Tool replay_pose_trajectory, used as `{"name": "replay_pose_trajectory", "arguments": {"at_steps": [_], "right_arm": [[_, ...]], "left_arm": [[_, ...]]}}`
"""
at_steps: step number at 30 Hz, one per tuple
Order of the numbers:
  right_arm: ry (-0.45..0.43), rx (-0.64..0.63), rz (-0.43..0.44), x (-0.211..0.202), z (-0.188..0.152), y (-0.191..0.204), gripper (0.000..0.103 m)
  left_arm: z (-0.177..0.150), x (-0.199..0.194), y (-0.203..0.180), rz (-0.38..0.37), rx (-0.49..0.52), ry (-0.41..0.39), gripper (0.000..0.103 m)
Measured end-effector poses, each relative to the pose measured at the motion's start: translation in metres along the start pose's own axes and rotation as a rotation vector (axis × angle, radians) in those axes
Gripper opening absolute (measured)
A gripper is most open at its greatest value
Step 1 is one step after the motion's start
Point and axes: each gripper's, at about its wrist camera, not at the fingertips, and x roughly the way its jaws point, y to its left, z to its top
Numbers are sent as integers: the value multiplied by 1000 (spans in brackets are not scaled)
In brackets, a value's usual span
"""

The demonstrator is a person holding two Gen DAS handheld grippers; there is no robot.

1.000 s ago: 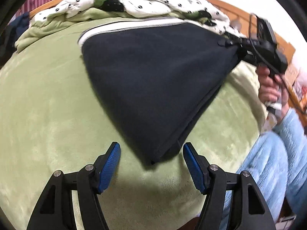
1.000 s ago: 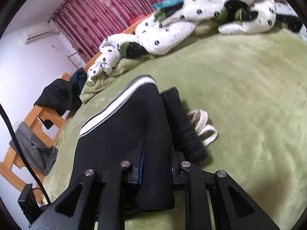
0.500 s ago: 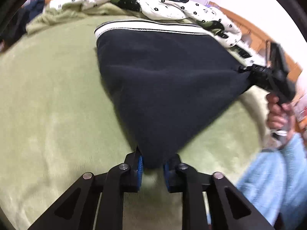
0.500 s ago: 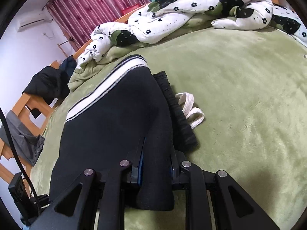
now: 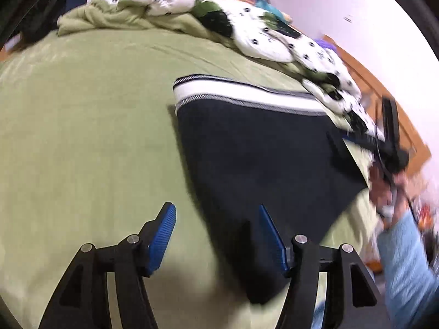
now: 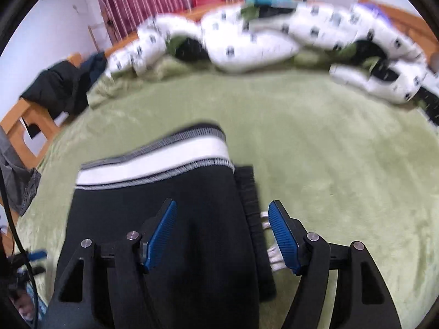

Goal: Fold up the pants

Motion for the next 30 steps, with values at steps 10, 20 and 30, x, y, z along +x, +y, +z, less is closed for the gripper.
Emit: {"name": "replay_pose_trajectory", "arguments": {"at_steps": [10,20,30], "right_arm": [[65,-35,16,41,-12,-10,68],[62,72,90,18,-9,-9,39],[-77,46,137,-42,-24,81,20]], "left_arm": [[38,88,20,-137,-74,88,58],[60,72,2,-126,-58,77,13],[68,-3,38,-163,-80,-23,11]]}}
